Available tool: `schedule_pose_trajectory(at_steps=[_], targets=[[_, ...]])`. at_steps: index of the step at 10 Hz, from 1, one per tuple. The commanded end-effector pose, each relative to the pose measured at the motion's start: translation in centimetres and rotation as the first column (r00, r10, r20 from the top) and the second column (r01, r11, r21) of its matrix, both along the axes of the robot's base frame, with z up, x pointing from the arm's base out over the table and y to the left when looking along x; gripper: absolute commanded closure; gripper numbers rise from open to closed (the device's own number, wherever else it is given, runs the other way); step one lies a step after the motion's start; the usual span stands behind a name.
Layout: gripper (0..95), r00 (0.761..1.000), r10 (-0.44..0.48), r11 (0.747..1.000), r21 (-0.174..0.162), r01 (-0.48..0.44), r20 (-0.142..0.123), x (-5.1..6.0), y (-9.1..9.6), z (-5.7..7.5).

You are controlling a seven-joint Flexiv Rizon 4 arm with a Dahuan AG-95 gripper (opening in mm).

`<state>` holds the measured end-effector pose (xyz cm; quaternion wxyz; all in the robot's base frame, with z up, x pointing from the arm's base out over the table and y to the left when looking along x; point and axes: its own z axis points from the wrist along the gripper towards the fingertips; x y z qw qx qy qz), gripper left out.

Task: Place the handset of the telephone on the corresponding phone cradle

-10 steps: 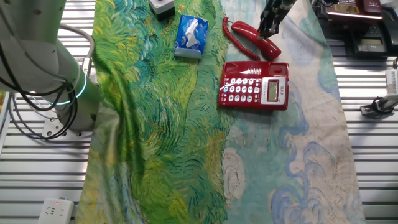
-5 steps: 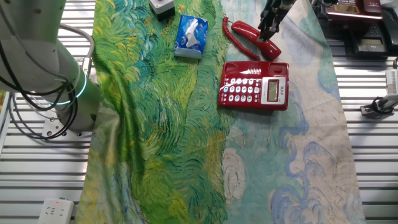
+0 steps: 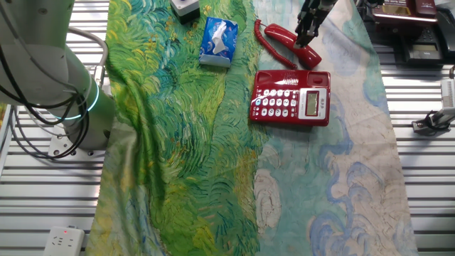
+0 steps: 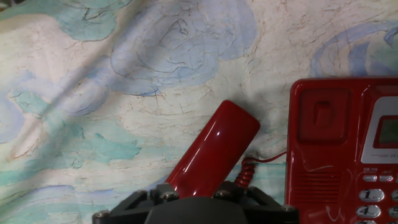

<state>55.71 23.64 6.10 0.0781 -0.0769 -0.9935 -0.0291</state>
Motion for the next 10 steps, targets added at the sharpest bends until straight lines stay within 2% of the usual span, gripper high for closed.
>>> schedule_pose_trajectory(at_steps=[1, 6, 10], targets=[[38.0, 1.0, 0.001, 1.0, 0.0, -0.001, 0.004, -0.03, -0.04, -0.01], [38.0, 1.0, 0.001, 1.0, -0.001, -0.001, 0.008, -0.03, -0.04, -0.01], [38.0, 0.999, -0.002, 1.0, -0.001, 0.002, 0.034, -0.03, -0.04, -0.01]])
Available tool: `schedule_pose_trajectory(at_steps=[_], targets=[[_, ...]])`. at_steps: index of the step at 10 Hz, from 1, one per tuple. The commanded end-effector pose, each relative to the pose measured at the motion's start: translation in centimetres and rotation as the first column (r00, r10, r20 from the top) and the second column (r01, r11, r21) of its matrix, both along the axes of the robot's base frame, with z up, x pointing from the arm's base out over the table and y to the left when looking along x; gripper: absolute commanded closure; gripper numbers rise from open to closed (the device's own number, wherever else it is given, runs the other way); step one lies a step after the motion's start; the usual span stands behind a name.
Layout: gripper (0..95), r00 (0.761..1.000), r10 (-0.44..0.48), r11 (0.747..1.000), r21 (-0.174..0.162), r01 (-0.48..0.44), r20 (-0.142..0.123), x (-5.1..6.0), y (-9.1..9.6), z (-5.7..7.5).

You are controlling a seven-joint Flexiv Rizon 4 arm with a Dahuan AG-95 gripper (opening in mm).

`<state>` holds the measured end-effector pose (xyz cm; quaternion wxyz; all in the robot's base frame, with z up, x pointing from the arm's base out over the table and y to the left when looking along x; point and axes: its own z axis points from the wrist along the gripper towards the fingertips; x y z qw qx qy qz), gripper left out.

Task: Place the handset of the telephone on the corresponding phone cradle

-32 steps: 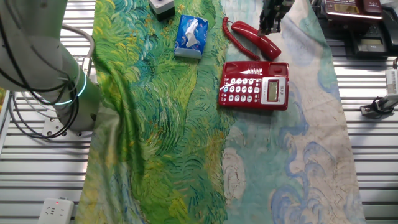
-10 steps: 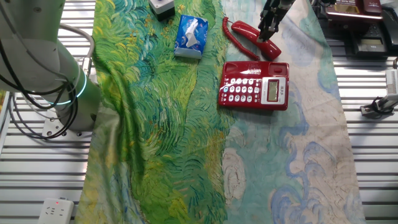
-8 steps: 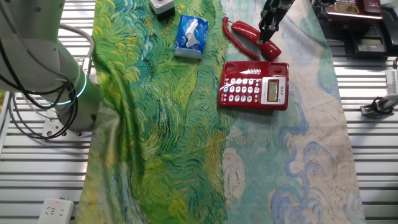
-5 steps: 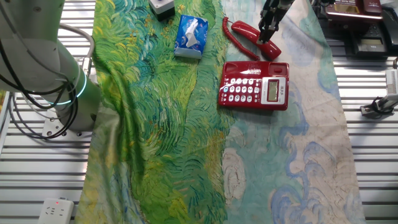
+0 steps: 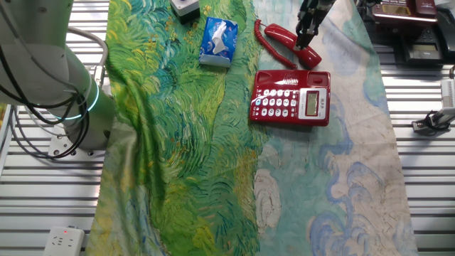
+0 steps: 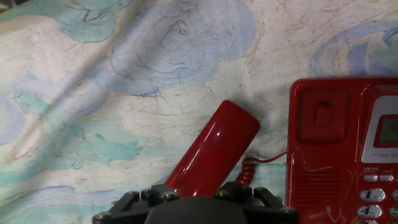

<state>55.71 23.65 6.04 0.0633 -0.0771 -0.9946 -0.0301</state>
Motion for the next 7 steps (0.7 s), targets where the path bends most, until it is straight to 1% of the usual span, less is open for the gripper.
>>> schedule_pose_trajectory(at_steps=[1, 2, 3, 4, 6, 7], targets=[[38.0, 1.0, -0.001, 1.0, 0.0, 0.001, 0.013, 0.0, 0.0, 0.0], [38.0, 1.0, -0.001, 1.0, 0.0, 0.001, 0.016, 0.0, 0.0, 0.0], [38.0, 1.0, -0.001, 1.0, 0.001, 0.001, 0.027, -0.1, -0.1, -0.1], [38.0, 1.0, -0.001, 1.0, 0.002, 0.001, 0.029, -0.1, -0.1, -0.1], [38.0, 0.999, -0.003, 1.0, 0.002, 0.003, 0.034, -0.2, -0.1, -0.5], [38.0, 0.999, -0.005, 1.0, 0.003, 0.005, 0.041, -0.2, -0.2, -1.0]])
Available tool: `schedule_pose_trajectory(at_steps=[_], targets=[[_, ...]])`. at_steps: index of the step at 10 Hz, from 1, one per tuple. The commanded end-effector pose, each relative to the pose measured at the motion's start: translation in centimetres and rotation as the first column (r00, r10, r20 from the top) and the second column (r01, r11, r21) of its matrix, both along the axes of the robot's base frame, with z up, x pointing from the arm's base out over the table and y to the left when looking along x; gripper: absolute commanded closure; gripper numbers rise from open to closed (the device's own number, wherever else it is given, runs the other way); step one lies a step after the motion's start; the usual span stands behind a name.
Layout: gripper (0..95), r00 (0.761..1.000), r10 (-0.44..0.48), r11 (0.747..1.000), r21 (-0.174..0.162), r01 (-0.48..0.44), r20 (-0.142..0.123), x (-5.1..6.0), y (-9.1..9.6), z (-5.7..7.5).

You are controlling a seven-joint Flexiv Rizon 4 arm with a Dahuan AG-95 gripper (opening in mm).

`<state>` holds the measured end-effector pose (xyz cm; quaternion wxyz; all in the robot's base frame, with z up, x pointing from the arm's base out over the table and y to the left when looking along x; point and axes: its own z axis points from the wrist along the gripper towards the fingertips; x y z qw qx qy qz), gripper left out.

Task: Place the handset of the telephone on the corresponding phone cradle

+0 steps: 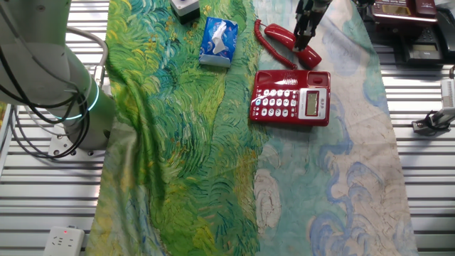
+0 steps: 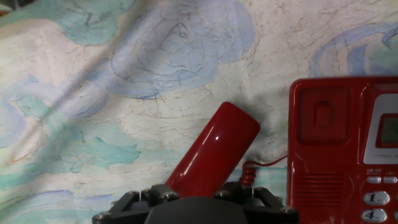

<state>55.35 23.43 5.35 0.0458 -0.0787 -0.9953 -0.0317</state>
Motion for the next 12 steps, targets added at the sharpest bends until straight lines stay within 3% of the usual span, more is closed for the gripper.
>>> schedule_pose_trajectory(at_steps=[1, 6, 12], targets=[[38.0, 1.0, -0.002, 1.0, 0.003, 0.002, 0.013, 0.2, 0.0, -0.6], [38.0, 0.999, -0.008, 1.0, 0.003, 0.008, 0.041, 0.3, -0.1, -1.8], [38.0, 0.998, -0.03, 0.999, 0.039, 0.028, 0.06, 0.4, -0.2, -2.2]])
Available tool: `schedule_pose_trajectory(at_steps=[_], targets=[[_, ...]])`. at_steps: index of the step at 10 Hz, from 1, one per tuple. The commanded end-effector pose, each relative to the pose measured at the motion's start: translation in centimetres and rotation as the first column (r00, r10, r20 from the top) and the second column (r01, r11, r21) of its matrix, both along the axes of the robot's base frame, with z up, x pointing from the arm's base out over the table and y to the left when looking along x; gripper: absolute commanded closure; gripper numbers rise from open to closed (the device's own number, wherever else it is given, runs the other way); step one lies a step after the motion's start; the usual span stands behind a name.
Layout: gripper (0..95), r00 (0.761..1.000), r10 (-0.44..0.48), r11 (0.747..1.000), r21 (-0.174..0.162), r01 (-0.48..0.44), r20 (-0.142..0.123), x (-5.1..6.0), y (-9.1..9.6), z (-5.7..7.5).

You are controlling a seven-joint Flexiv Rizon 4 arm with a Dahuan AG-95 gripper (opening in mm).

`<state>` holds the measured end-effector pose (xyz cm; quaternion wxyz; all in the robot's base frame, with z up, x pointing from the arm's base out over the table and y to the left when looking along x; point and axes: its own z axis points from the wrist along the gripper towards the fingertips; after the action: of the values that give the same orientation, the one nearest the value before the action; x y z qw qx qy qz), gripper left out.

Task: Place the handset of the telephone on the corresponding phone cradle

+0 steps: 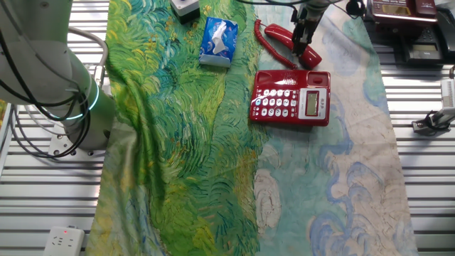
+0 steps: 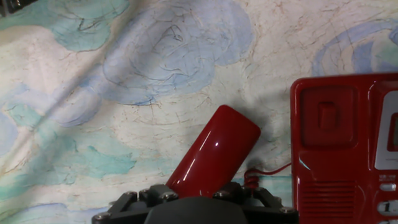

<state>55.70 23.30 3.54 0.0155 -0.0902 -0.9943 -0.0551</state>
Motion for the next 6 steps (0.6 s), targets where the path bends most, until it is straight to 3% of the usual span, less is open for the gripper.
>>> schedule_pose_trajectory(at_steps=[1, 3, 4, 5, 6], targets=[[57.0, 1.0, -0.008, 1.0, -0.002, 0.008, -0.001, 0.0, -0.04, -0.39], [95.0, 1.0, -0.025, 1.0, 0.003, 0.025, 0.006, -0.01, -0.04, -0.37], [95.0, 1.0, -0.023, 1.0, 0.01, 0.023, 0.005, -0.04, -0.04, -0.33], [95.0, 1.0, -0.02, 0.999, 0.037, 0.02, 0.006, -0.1, -0.02, -0.13], [95.0, 1.0, -0.012, 0.999, 0.039, 0.012, 0.004, -0.12, 0.0, 0.11]])
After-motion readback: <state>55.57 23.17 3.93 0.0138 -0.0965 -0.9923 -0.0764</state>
